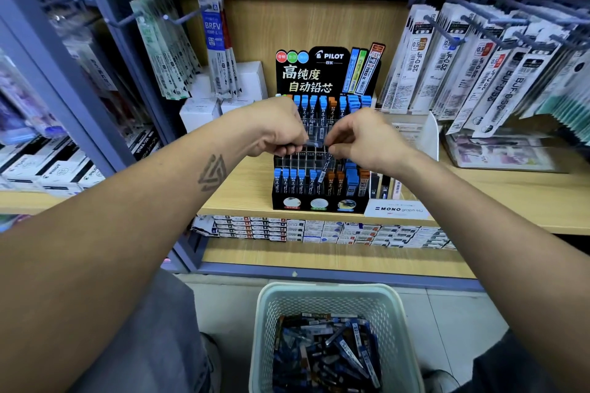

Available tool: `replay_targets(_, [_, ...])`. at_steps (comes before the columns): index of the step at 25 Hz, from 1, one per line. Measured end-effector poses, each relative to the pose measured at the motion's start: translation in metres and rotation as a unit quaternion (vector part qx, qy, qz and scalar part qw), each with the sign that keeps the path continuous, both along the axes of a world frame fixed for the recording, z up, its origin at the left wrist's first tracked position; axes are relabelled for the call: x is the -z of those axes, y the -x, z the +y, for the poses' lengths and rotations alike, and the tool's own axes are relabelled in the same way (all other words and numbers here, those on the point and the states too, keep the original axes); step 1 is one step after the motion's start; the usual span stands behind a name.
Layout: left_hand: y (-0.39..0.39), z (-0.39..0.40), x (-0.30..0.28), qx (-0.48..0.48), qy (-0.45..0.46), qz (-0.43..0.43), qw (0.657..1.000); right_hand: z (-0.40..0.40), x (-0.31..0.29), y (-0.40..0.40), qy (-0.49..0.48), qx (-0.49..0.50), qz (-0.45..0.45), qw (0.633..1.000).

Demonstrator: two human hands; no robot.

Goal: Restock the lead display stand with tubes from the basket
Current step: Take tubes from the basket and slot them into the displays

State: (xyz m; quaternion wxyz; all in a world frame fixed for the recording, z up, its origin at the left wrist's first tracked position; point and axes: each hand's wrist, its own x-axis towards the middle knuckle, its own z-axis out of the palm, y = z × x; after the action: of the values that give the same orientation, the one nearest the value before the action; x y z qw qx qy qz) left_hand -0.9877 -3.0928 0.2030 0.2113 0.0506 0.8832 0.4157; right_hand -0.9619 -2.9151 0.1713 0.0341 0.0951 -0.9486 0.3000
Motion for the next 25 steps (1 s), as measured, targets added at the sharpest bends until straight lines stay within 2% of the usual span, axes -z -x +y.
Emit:
replay_targets(6, [-0.001,-0.004,-0.002,-0.011,0.017,0.055,0.998,-0.012,0.013,-0.004,-0.106,-0.043,0.031,0.993])
replay_targets(12, [-0.008,-0.006,-0.009,-0.011,0.003,0.092,0.996,-0.017,0.029,-0.005,-0.16,-0.06,-0.002,0.985])
replay_targets(14, [-0.008,-0.007,-0.008,-0.007,-0.003,0.098,0.995,-0.015,0.023,-0.005,-0.169,-0.058,0.015,0.984])
replay_targets(15, [-0.009,-0.006,-0.008,-0.004,-0.008,0.102,0.995,-0.013,0.016,-0.004,-0.154,-0.048,0.034,0.986])
replay_targets(17, [-0.01,-0.005,-0.008,0.005,-0.023,0.107,0.994,-0.011,0.001,-0.005,-0.05,-0.018,0.036,0.998])
replay_targets(19, [-0.012,-0.004,-0.007,0.015,-0.037,0.111,0.993,-0.01,-0.006,-0.009,0.086,-0.02,-0.035,0.995])
replay_targets(22, [-0.011,-0.001,-0.004,0.018,-0.064,0.109,0.992,-0.012,0.004,-0.016,0.151,-0.038,-0.084,0.984])
replay_targets(25, [-0.01,0.001,-0.002,-0.032,-0.162,0.055,0.985,-0.004,0.007,-0.019,0.231,-0.021,-0.088,0.969])
